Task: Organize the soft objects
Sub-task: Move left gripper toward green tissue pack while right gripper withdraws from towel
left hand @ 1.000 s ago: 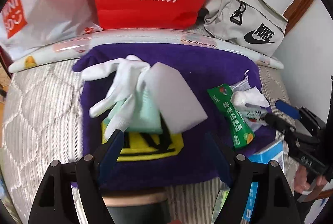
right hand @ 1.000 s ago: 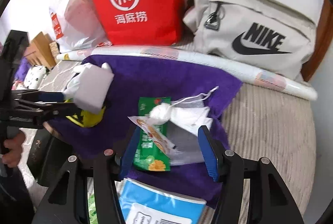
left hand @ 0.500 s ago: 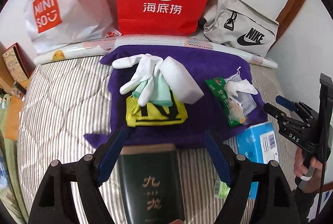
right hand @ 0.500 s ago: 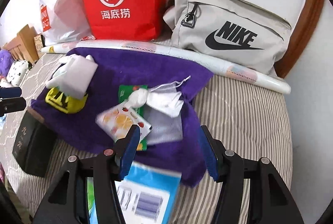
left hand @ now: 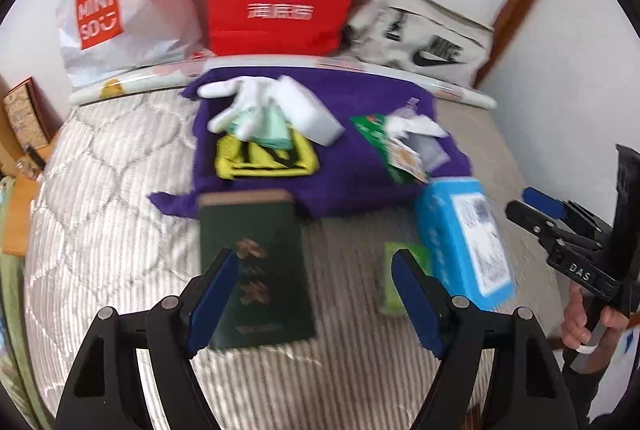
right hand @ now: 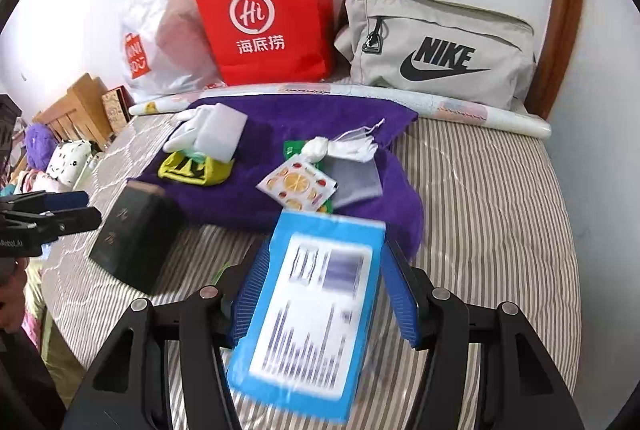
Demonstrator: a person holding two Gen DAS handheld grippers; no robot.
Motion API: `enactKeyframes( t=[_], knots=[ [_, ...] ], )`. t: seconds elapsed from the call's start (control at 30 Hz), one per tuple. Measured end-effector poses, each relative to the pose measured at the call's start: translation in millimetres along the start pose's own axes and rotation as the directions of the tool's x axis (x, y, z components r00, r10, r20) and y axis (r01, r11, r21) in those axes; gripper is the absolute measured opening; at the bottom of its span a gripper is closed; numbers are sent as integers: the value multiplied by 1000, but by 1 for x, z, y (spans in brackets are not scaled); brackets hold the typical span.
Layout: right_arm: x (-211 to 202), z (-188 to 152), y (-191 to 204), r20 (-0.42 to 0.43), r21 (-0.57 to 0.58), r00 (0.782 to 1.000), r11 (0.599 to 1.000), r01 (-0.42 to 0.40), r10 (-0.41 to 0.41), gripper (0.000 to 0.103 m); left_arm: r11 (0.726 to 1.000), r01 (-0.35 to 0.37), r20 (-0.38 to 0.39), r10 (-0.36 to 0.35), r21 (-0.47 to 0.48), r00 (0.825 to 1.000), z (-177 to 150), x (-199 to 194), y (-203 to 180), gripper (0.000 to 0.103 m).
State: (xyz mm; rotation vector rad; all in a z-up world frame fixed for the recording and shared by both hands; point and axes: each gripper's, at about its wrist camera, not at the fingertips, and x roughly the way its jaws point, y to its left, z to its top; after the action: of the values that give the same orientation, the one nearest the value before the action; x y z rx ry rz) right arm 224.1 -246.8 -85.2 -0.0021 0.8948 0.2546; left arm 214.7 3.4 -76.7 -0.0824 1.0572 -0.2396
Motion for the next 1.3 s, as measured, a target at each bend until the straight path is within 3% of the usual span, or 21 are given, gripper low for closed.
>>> enactKeyframes(
  t=[0.2, 0.53, 0.83, 1.3],
  knots=[
    [-30, -36, 3, 30, 32, 998, 998, -53, 52, 57, 997, 26, 0, -26, 71, 1000, -27, -2, -32, 77],
    [-59, -84, 5, 32, -10, 999, 1000, -23, 23, 57, 983, 39, -48, -31, 181, 998, -53, 38, -75, 77],
    [-49, -106, -10, 7, 28, 1000, 999, -31, 31, 57, 964, 0, -108, 30, 266, 994, -59, 76, -95, 77],
    [-19, -112, -17, -57, 74, 996, 995, -69, 73, 57, 966, -29, -158, 71, 258, 985, -55, 115, -95, 77]
  ],
)
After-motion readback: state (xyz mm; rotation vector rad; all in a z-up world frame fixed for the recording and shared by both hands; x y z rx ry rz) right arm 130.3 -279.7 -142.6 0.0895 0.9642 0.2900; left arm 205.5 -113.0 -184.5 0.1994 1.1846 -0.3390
